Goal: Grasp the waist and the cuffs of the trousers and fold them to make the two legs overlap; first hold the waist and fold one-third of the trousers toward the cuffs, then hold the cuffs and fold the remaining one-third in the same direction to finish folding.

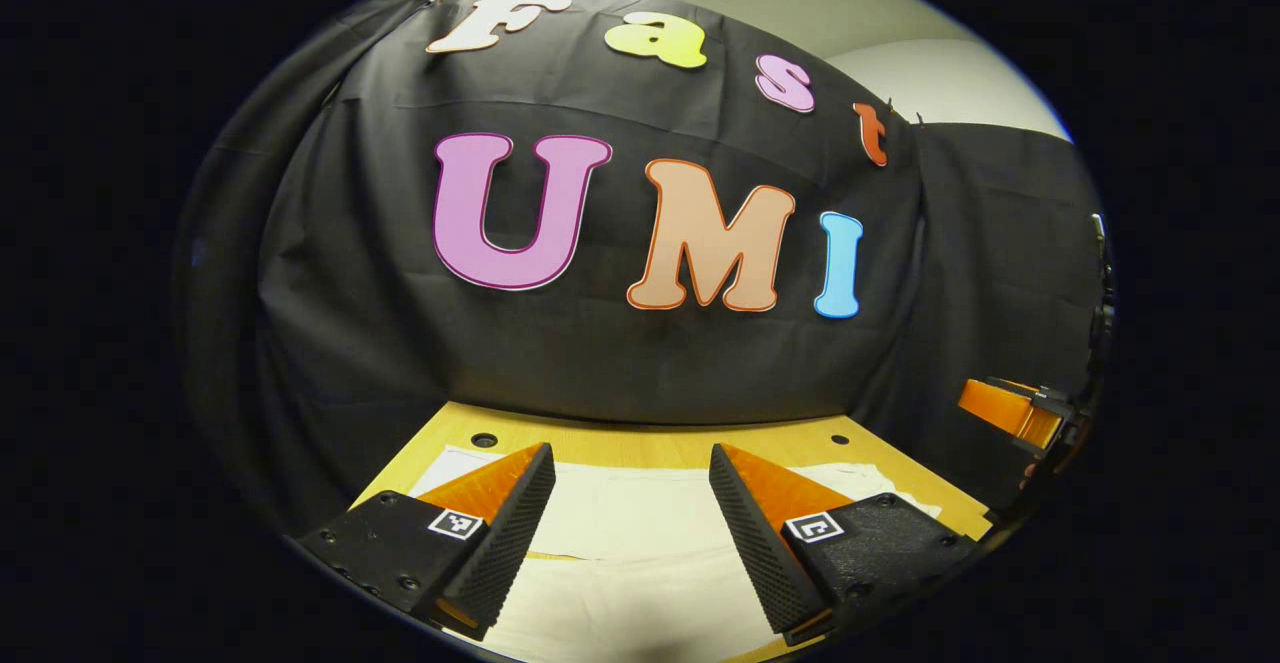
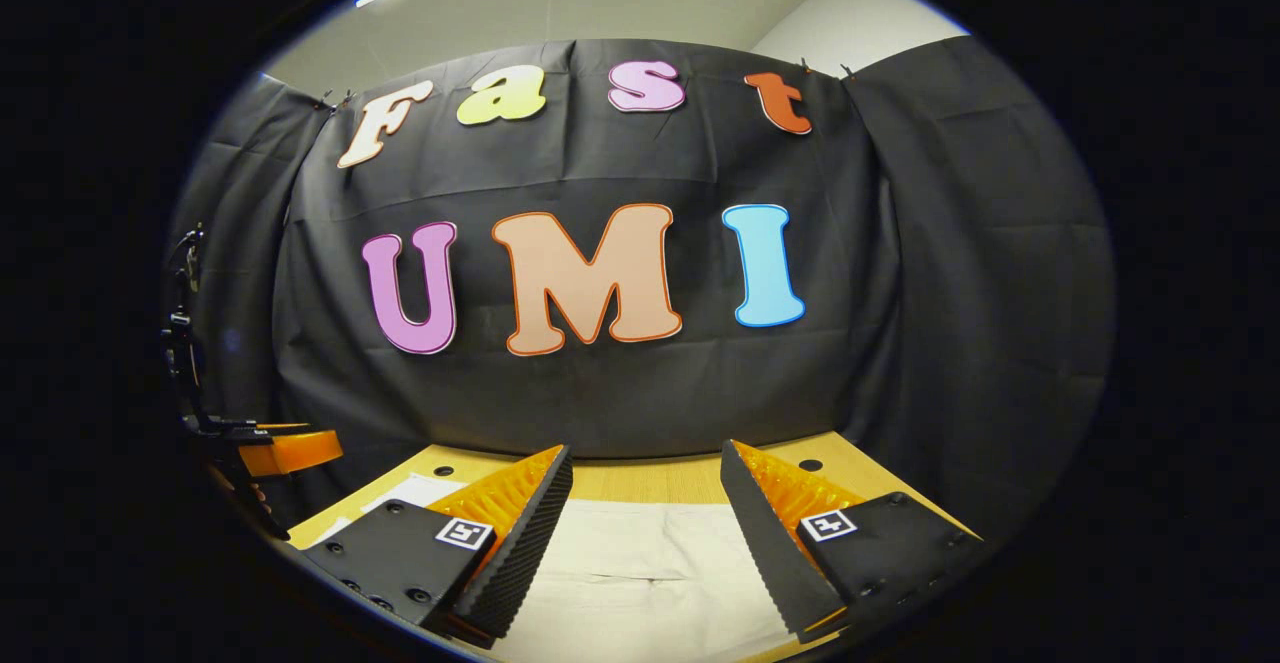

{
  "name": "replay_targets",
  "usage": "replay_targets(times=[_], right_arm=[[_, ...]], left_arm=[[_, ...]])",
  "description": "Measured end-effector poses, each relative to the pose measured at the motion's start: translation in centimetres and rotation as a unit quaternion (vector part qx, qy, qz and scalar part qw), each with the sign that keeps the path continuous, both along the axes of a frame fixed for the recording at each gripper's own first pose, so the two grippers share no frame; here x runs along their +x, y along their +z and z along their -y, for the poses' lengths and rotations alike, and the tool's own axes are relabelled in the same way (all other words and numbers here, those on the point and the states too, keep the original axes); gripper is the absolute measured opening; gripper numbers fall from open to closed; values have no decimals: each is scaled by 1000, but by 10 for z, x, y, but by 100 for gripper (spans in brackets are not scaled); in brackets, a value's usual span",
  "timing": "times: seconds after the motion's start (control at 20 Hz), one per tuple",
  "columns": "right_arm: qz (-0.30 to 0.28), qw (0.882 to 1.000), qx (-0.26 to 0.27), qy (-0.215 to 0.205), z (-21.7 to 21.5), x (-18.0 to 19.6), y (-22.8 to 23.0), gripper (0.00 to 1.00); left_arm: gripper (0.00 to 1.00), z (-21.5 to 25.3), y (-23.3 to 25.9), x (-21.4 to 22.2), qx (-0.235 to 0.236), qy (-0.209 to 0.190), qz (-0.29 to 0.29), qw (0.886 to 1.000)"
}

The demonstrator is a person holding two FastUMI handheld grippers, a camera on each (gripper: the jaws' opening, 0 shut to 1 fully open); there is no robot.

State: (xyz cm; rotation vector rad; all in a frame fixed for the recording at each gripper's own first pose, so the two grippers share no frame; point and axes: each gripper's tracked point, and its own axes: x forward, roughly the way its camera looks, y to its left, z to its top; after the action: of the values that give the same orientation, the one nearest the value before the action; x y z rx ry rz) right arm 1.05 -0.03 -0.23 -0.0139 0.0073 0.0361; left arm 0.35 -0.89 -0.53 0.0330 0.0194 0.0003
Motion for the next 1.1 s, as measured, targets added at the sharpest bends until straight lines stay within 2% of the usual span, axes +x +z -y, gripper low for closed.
replay_targets(times=[0.15,0.25,0.4,0.55,0.75,0.9,1.1], right_arm=[[-4,1000,-7,-3,2,-2,-5,96],[-8,1000,-6,-6,4,-4,-9,96],[-15,1000,-4,-6,5,-8,-16,96],[-22,1000,-12,-7,4,-12,-24,96],[-36,999,-12,-1,0,-16,-33,96],[-45,999,-23,-2,3,-20,-41,96],[-63,998,-16,0,4,-24,-54,96]], left_arm=[[94,1,-12,-1,-3,-2,-11,1000],[94,-3,-26,-4,14,-2,-25,1000],[94,-10,-57,-13,46,-18,-72,996],[94,-18,-107,-33,56,-49,-136,988],[92,-46,-165,-56,59,-75,-236,967],[92,-78,-201,-81,88,-84,-296,947],[92,-109,-240,-121,143,-126,-382,904]])
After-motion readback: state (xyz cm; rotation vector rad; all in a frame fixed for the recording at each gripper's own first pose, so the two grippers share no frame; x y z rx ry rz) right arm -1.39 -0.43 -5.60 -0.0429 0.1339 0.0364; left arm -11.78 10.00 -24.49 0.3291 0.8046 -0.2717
